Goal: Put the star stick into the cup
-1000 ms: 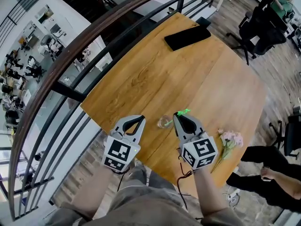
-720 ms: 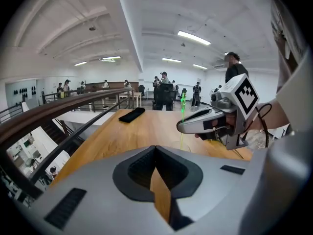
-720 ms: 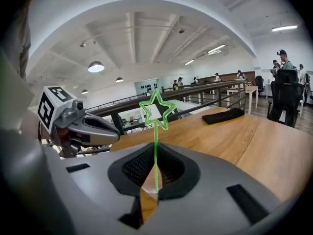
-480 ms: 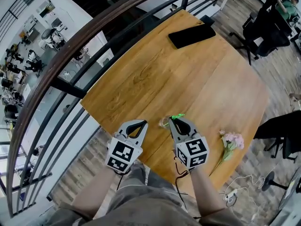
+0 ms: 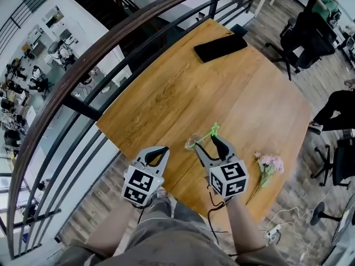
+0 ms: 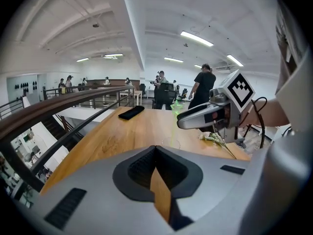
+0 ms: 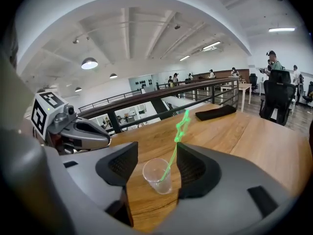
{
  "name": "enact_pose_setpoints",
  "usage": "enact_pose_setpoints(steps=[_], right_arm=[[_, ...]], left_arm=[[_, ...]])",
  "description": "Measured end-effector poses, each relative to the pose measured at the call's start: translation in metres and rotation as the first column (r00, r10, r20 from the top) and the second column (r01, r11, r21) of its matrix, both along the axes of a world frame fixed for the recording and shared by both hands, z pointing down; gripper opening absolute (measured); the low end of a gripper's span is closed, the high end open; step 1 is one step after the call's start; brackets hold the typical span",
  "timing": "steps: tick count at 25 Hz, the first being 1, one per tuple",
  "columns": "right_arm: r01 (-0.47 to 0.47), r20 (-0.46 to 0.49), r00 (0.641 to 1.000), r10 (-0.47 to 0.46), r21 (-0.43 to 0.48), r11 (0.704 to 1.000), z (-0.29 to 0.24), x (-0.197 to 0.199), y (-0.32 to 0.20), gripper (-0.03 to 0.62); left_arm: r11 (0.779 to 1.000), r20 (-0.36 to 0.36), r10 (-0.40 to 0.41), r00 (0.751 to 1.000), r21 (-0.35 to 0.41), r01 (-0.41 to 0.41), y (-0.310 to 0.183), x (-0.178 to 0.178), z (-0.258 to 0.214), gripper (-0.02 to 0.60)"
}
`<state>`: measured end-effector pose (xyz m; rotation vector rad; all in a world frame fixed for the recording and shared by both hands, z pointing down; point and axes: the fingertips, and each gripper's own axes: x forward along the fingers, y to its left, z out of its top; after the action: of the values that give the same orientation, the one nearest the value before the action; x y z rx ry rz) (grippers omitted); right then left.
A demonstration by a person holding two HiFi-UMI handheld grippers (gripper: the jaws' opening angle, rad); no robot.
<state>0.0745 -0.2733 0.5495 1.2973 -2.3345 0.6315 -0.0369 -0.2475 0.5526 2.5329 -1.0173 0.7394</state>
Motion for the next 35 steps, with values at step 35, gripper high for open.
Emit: enact_pose_setpoints(steps=[35], right_arm=[[-0.008,0.072,0.997,-0.028,0.459,0.888,-0.233,0.008,0.106,0.038]], left_arm=[[0.873,-0.073,0.077,0.994,0.487,-0.032,0.052,-0.005,-0.215,0.015]])
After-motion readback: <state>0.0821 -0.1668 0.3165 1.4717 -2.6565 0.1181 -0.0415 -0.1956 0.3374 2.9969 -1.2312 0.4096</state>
